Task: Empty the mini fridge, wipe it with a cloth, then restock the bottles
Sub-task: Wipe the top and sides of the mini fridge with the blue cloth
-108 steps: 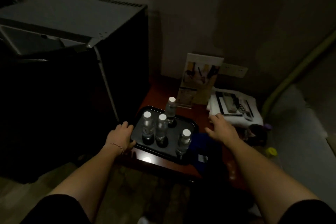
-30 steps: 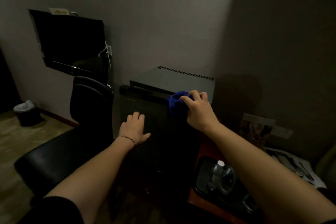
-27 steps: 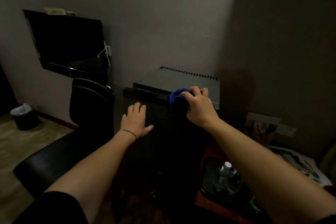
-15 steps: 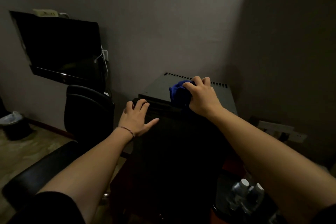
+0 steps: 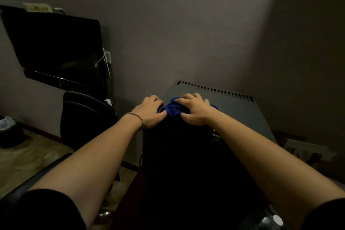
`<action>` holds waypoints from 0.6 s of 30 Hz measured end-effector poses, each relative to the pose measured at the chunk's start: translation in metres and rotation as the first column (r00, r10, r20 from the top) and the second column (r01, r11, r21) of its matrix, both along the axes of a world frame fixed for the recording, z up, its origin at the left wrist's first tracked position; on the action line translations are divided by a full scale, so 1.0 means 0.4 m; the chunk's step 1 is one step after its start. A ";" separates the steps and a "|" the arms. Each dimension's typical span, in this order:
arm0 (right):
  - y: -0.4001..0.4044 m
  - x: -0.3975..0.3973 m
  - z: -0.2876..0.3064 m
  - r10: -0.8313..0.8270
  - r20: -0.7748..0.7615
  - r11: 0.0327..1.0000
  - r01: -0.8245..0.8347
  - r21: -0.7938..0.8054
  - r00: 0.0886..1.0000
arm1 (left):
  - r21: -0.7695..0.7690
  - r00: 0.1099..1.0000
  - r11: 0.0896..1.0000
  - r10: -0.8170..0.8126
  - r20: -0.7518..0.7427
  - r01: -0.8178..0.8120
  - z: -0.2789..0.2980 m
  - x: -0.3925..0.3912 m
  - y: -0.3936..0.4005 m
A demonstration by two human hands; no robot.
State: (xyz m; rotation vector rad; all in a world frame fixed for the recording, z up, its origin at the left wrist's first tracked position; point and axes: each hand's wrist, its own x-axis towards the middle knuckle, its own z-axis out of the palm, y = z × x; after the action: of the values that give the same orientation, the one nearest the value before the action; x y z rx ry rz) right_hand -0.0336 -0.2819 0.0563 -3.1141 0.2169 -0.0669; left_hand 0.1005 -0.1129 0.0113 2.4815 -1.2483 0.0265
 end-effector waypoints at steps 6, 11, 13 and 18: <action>-0.009 0.036 -0.037 -0.002 -0.025 0.996 0.000 -0.086 1.000 | -0.007 0.967 0.997 -0.076 -0.242 0.076 0.005 0.108 -0.061; -0.006 0.071 -0.037 -0.050 -0.019 0.996 0.049 -0.074 0.999 | -0.063 0.902 0.984 -0.176 -0.394 0.165 -0.022 0.149 -0.095; -0.008 0.087 -0.039 -0.059 -0.023 0.996 0.057 -0.073 0.998 | -0.091 0.863 0.984 -0.178 -0.473 0.154 -0.023 0.161 -0.104; -0.037 0.126 -0.044 -0.035 -0.033 0.997 0.033 -0.063 0.999 | -0.249 0.712 0.968 -0.161 -0.683 -0.020 -0.074 0.196 -0.120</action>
State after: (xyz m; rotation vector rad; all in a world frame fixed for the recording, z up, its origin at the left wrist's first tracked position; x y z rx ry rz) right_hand 0.0167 -0.2967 0.0388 -3.1761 0.2742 -0.0218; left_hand 0.1791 -0.1608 -0.0183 1.9160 -0.9187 -0.6882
